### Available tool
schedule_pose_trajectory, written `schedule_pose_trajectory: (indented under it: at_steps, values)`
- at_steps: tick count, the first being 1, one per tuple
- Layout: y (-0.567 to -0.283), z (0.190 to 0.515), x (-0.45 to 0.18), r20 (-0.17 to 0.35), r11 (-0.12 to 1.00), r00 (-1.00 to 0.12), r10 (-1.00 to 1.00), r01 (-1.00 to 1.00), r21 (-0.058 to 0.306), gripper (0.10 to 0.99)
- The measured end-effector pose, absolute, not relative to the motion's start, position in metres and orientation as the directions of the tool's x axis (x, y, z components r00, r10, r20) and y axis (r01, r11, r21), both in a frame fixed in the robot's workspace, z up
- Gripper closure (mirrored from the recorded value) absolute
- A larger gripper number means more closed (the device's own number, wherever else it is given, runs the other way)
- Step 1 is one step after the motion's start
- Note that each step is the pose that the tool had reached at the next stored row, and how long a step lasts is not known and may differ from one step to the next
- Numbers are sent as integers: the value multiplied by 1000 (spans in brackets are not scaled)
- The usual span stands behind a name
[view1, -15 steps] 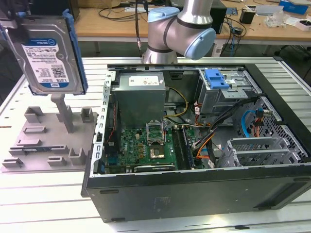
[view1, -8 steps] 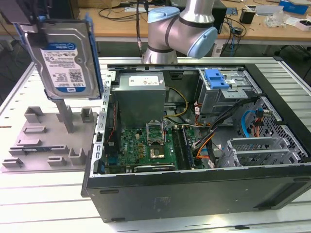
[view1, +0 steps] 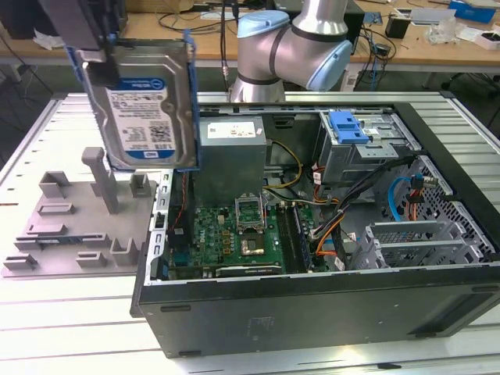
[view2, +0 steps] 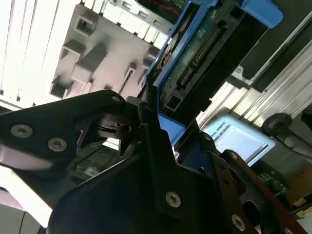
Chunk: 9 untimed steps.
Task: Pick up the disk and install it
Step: 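Pick up the disk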
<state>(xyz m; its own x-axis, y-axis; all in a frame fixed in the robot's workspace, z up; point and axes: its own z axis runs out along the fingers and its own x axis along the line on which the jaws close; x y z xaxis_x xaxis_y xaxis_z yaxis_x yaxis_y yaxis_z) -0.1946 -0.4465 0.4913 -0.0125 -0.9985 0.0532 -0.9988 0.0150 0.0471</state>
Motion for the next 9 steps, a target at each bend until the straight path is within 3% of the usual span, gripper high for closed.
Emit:
schedule_pose_trajectory:
  at_steps: [9]
  values:
    - [-474,491,-135,53,15,-12,-999,-999,48,718]
